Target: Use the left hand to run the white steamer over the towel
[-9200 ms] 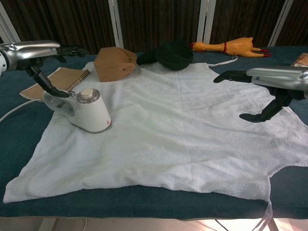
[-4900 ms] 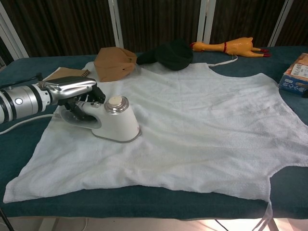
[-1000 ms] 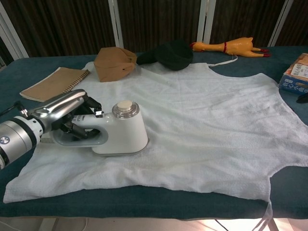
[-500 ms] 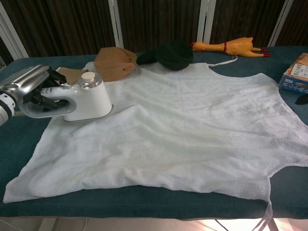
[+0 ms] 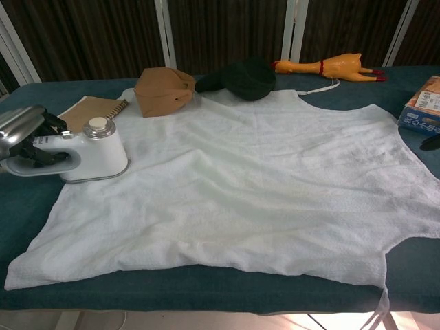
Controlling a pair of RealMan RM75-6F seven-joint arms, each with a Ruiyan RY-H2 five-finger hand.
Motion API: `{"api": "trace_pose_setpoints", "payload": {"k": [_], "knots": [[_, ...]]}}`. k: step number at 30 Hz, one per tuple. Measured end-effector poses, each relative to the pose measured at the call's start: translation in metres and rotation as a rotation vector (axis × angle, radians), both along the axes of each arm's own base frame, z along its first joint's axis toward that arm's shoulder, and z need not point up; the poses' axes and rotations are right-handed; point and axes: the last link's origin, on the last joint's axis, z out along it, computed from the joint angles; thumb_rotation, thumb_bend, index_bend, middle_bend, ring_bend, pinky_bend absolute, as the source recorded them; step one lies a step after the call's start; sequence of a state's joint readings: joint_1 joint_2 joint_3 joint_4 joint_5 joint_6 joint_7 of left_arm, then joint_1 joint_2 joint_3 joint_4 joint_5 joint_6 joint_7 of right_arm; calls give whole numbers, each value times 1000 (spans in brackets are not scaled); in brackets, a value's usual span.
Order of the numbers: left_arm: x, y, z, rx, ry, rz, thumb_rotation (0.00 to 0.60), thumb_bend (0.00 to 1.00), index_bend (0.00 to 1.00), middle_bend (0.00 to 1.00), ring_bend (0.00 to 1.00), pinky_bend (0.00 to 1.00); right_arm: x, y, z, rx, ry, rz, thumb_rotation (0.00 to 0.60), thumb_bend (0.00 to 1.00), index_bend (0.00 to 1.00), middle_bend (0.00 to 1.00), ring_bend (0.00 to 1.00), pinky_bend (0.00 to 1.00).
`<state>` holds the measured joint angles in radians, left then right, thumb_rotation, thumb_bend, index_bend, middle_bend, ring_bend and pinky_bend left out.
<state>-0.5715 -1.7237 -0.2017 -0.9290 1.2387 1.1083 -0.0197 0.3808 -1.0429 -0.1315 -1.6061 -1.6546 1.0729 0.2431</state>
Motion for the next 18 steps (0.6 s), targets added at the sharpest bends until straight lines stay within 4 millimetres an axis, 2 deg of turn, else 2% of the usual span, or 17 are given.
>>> {"api": "trace_pose_setpoints", "payload": {"k": [2,6,9,12,18], "knots": [[-3,-1,-2,-17,11,1,600,335,614,622,632,940,0,0,0,0,2,1,600,333,0,0,0,0],[-6,-3,-4,-33,27,4,600,41,277,366,377,657,0,0,0,0,2,0,600,333,0,0,0,0],[-5,-6,-2,-24,31,-7,600,0,161,267,272,552,0,0,1,-2,2,1,600,333,0,0,0,0],[-4,-8,-1,-17,42,-20,600,0,109,203,198,462,0,0,1,-3,1,1,600,332,0,0,0,0],[-2,-14,3,-36,68,-42,600,0,35,112,103,351,1,1,-1,1,4,2,600,332,0,0,0,0]]}}
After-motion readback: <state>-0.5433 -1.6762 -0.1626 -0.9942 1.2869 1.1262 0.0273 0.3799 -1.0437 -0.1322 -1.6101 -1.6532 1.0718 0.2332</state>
